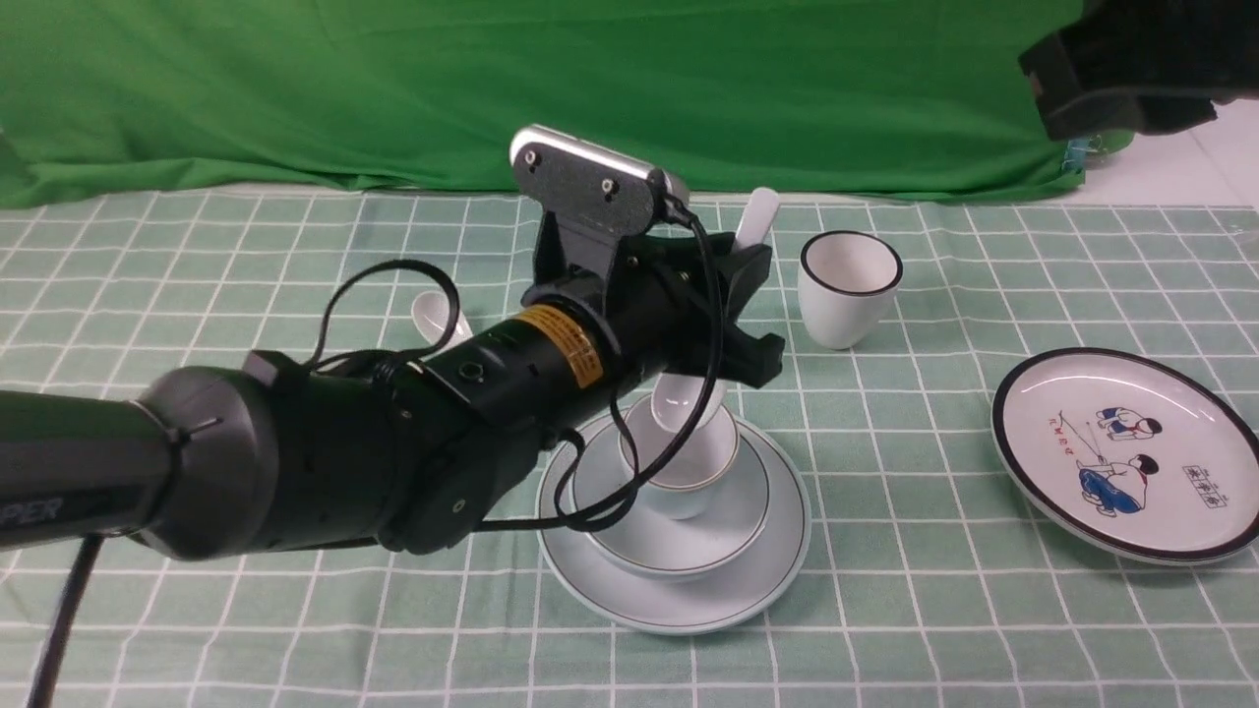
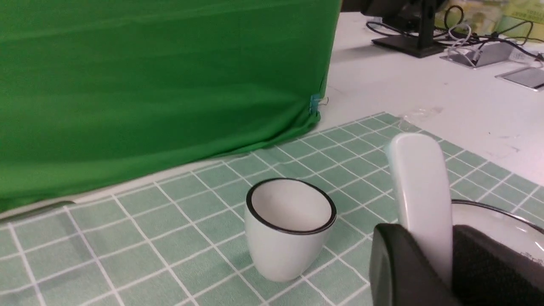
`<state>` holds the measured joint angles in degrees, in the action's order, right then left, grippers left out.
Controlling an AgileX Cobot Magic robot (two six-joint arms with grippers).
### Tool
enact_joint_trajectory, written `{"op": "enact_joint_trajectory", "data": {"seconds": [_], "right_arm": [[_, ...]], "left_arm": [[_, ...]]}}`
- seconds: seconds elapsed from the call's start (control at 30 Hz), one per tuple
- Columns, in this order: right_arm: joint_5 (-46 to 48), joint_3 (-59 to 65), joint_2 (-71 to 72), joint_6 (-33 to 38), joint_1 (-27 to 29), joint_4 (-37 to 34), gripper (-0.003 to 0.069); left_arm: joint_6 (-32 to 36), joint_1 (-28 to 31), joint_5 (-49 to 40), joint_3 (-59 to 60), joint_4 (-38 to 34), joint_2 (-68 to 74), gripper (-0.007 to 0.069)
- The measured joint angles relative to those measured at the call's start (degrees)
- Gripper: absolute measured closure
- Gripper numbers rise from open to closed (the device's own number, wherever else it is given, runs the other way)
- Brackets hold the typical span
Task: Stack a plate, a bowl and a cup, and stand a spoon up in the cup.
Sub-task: Use the left arm to put the blue soup spoon into the blue teacup in the middle
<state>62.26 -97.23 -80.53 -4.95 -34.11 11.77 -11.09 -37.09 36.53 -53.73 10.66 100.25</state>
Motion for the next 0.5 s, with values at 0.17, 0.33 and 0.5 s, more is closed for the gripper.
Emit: {"op": "enact_joint_trajectory", "data": {"seconds": [0.17,0.33,0.5], "right_arm": [[-0.2,0.0,0.0,0.1,0.0,0.0,0.0462],[-0.7,0.0,0.0,0.1,0.0,0.0,0.0456],[-1.0,0.0,0.0,0.1,0.0,0.0,0.0450]], "left_arm": [[-0.3,0.0,0.0,0.0,0.6,1.4,0.0513],[-0.5,0.0,-0.1,0.2,0.8,3.4,0.0513],[-0.2,0.0,-0.1,0.2,0.8,4.5,0.0513]]}}
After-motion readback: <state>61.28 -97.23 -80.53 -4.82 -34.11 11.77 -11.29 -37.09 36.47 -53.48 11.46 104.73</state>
